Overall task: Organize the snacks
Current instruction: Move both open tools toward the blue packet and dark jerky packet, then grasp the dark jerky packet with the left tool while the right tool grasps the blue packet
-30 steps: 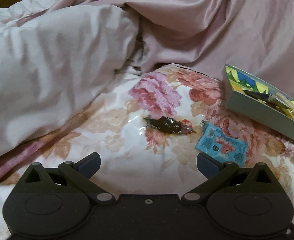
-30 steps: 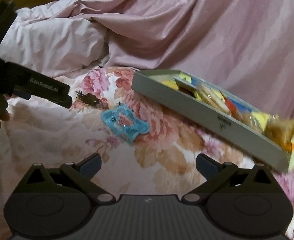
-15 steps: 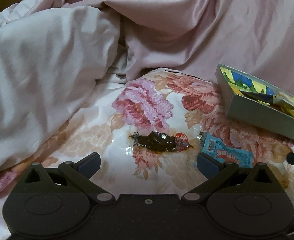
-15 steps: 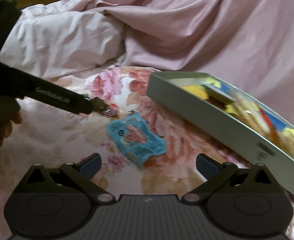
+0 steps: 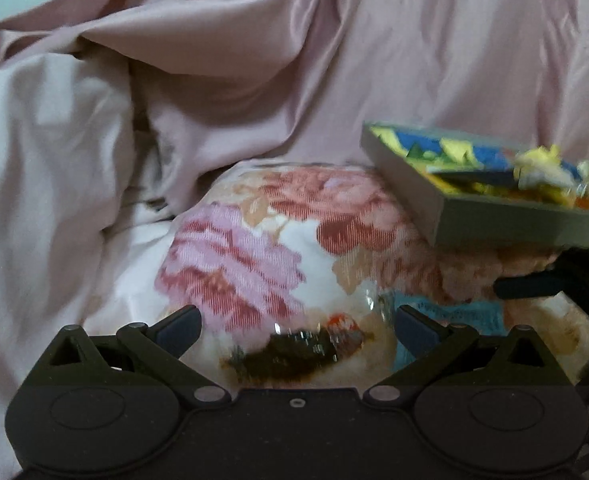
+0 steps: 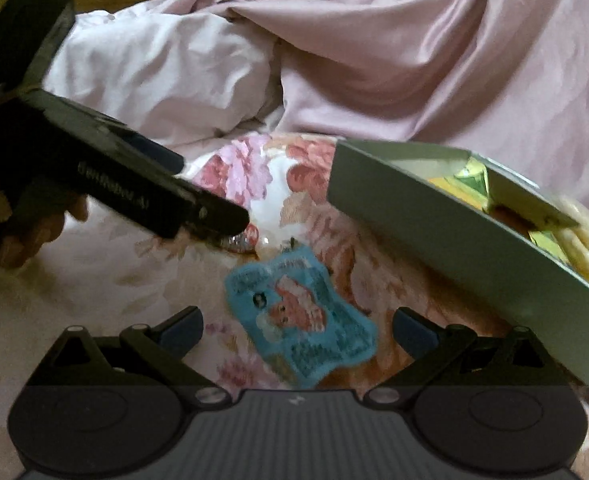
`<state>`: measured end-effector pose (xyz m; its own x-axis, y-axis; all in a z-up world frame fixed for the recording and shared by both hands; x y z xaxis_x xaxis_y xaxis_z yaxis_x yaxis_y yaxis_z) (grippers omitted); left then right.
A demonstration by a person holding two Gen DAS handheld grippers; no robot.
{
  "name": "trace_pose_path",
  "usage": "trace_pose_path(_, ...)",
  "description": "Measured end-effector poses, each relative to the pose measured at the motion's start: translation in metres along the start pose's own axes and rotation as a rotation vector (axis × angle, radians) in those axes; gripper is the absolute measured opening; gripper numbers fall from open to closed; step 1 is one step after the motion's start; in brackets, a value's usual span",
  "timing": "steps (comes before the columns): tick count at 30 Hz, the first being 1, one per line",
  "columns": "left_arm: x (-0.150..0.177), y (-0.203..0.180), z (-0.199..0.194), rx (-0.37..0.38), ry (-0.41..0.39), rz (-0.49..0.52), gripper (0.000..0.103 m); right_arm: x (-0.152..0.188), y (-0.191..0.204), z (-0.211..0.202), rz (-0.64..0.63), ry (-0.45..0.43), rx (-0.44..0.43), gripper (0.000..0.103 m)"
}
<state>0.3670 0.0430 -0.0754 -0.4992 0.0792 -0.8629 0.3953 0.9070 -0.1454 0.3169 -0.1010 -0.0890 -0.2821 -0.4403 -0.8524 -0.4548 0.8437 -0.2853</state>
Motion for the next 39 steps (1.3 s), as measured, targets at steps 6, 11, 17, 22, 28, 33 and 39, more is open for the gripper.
trace_pose_path(6, -0.005, 0.017, 0.008, 0.116, 0.015, -0.046, 0.102, -0.002, 0.009, 0.013, -0.030, 0.015, -0.046, 0.103)
trace_pose_path(11, 0.000, 0.015, 0.018, 0.180, 0.072, 0.007, 0.102, -0.002, 0.004, 0.018, 0.011, 0.050, -0.083, 0.102)
trace_pose_path(17, 0.000, 0.014, 0.013, 0.300, 0.095, -0.008, 0.102, 0.000, 0.007, 0.018, 0.013, 0.061, -0.115, 0.099)
trace_pose_path(22, 0.008, 0.003, 0.012, 0.364, 0.204, 0.073, 0.102, 0.000, 0.008, 0.011, -0.032, 0.078, -0.177, 0.087)
trace_pose_path(28, 0.018, -0.006, 0.017, 0.301, 0.301, 0.296, 0.102, 0.001, 0.007, 0.011, -0.067, 0.046, -0.149, 0.096)
trace_pose_path(33, 0.015, 0.002, 0.021, 0.299, 0.308, 0.287, 0.092, 0.002, 0.010, 0.012, -0.049, 0.038, -0.185, 0.082)
trace_pose_path(39, 0.021, -0.003, 0.018, 0.287, 0.322, 0.265, 0.071, 0.002, 0.011, 0.008, -0.046, 0.057, -0.195, 0.071)
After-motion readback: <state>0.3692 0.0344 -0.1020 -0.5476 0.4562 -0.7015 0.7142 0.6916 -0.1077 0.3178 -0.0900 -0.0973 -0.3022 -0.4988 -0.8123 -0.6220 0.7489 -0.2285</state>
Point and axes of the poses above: each gripper's, at about its wrist camera, not at the fingertips, and z roughly the way its jaws point, y to its left, x to its underside, the point moved 7 cm from there along z, roughly the way its jaws point, and after that the axes turned 15 degrees about x, right-handed, at the moved point
